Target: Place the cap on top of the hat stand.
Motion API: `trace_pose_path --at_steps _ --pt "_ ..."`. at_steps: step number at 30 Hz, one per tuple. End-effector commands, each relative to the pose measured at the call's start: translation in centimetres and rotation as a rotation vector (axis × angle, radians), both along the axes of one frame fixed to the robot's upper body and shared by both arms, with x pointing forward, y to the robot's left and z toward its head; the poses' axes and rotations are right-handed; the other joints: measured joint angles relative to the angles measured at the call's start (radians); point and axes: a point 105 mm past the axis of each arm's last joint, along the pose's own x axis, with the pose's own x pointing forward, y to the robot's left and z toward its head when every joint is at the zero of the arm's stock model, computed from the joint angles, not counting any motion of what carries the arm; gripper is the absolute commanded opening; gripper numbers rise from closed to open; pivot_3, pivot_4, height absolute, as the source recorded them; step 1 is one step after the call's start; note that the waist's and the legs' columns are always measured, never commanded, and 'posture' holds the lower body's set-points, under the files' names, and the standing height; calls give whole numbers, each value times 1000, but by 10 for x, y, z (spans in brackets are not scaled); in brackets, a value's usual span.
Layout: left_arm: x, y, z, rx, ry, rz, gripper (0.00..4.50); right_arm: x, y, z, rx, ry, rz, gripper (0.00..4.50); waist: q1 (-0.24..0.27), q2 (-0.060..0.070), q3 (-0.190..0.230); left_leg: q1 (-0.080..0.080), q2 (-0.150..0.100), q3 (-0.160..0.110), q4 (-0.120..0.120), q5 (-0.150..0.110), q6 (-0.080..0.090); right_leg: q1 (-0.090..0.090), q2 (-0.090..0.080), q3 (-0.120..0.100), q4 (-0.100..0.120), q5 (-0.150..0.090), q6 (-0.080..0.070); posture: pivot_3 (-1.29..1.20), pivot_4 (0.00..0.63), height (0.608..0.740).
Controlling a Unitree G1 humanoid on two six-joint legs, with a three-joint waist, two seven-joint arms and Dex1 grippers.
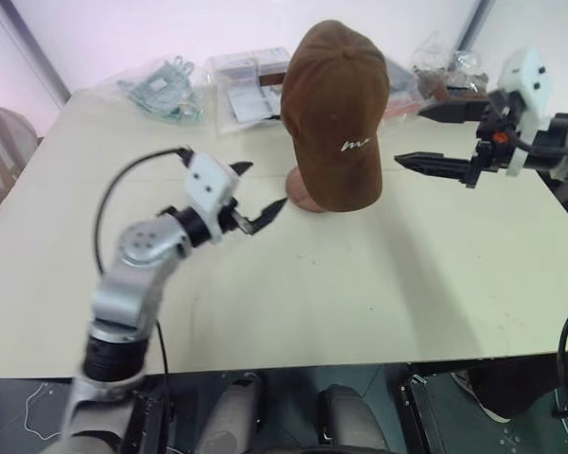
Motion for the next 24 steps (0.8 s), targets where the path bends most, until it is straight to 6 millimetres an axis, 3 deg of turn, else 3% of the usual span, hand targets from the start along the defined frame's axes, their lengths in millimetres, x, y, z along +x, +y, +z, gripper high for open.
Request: trace_pose_path --at_steps 1,6,12,24 --pt "-12 18 27 -3 16 -75 4456 -7 -3 11 -21 -59 2 4500 -1 0 0 0 0 0 0 0 0 0 0 0 0 0 0 0 150 740" --pt "-14 51 52 7 74 -98 4456 -9 -5 7 -41 -59 1 4500 -2 0 0 0 0 0 0 0 0 0 0 0 0 0 0 0 150 740" --pt "-13 77 69 59 79 -75 4456 -10 -4 7 -50 -70 3 4500 -6 0 0 0 0 0 -1 0 0 0 0 1 0 0 0 0 150 740" --pt "-17 83 72 73 88 -105 4456 -11 -7 8 -58 -76 -4 4500 -6 0 1 0 0 0 -1 0 0 -1 -1 1 0 0 0 0 150 740"
